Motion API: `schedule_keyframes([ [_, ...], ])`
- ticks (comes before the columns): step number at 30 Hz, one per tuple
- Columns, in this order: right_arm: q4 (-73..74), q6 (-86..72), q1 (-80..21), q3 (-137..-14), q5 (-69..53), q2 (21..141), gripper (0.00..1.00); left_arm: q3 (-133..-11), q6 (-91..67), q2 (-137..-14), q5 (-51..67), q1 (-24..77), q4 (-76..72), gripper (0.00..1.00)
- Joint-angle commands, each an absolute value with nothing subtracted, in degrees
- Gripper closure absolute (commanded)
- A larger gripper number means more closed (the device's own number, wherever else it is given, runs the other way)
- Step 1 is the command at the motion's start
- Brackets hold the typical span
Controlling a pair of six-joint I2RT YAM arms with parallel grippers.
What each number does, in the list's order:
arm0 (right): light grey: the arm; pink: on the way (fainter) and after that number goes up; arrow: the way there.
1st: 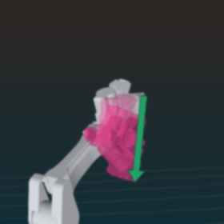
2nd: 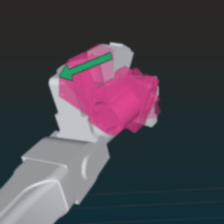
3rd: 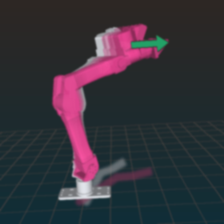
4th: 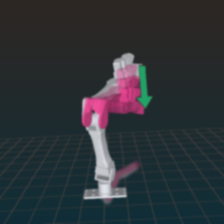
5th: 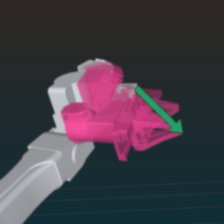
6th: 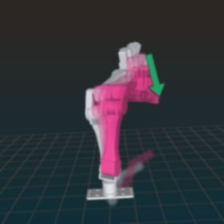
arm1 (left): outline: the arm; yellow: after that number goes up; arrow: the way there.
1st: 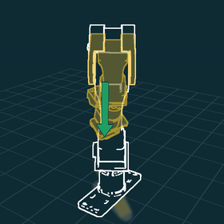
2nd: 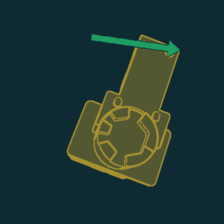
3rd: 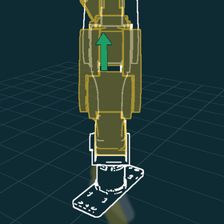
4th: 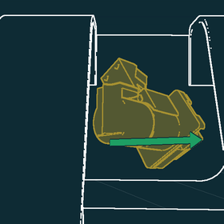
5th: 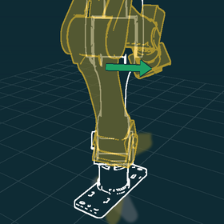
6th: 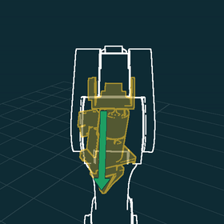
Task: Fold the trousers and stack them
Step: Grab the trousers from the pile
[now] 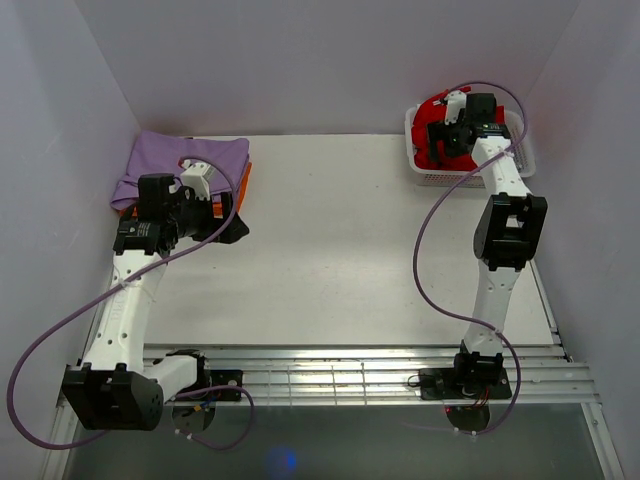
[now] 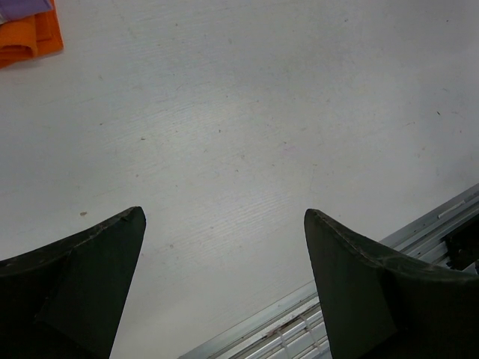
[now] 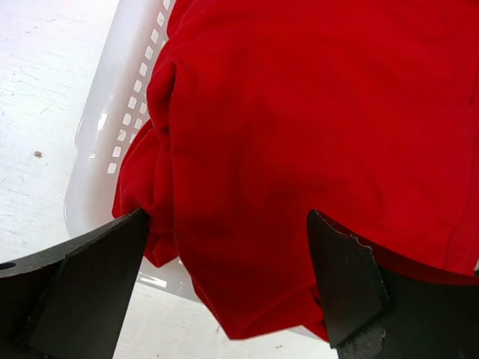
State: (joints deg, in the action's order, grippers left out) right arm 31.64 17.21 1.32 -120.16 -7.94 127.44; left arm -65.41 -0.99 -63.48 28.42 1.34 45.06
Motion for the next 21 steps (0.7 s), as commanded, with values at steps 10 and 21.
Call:
schedule_keyframes([
  [10, 25.76, 17.49, 0.79, -121.82, -4.05, 132.62, 0.05, -63.46, -1.58, -62.23, 29.97, 1.41, 45.62, 0.02],
  [21, 24.00, 20.66, 0.88, -125.07, -0.62, 127.45, 0.92, -66.27, -1.05, -64.60, 28.56, 1.41, 47.55, 0.02],
])
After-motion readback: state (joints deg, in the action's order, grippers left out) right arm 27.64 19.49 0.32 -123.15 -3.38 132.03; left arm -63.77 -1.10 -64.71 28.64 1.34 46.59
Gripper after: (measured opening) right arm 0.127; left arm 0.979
